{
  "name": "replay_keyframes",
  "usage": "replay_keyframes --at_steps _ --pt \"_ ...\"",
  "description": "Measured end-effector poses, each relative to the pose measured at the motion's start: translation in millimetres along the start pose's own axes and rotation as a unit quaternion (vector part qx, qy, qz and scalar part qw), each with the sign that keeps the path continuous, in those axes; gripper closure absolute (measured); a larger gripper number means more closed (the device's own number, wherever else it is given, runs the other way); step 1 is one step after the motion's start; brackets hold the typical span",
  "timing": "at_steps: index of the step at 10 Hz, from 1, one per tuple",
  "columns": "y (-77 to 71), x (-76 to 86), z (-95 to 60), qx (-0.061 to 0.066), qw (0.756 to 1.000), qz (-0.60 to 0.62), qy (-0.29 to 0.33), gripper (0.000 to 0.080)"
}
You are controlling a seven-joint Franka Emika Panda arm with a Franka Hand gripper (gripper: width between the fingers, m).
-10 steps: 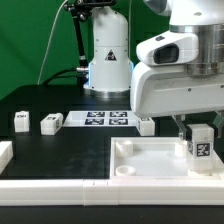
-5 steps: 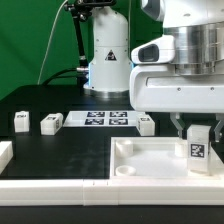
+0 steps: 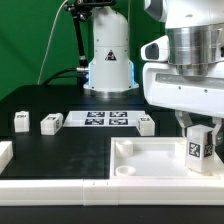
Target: Assemble one leg
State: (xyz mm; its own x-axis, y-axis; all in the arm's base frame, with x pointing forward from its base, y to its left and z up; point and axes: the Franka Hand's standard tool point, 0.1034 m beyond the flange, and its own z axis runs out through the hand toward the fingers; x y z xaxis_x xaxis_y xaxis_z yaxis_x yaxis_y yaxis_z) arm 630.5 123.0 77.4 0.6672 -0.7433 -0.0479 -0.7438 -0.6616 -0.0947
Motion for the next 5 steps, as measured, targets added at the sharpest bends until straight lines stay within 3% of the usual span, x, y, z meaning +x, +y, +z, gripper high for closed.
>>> replay_keyframes --at_steps 1,2,3,5 --pt "1.3 -4.0 -0.1 -0.022 0.998 -0.054 -0.021 0.0270" --pt "-3.0 -3.5 -1.3 -0.032 0.993 -0.112 -0.023 0.0270" --pt "-2.8 -4.0 0.5 -0.034 0.984 -0.172 -0.026 0.0175" --pt "0.2 -1.8 1.5 -0.038 0.952 -0.303 -0.028 0.0155"
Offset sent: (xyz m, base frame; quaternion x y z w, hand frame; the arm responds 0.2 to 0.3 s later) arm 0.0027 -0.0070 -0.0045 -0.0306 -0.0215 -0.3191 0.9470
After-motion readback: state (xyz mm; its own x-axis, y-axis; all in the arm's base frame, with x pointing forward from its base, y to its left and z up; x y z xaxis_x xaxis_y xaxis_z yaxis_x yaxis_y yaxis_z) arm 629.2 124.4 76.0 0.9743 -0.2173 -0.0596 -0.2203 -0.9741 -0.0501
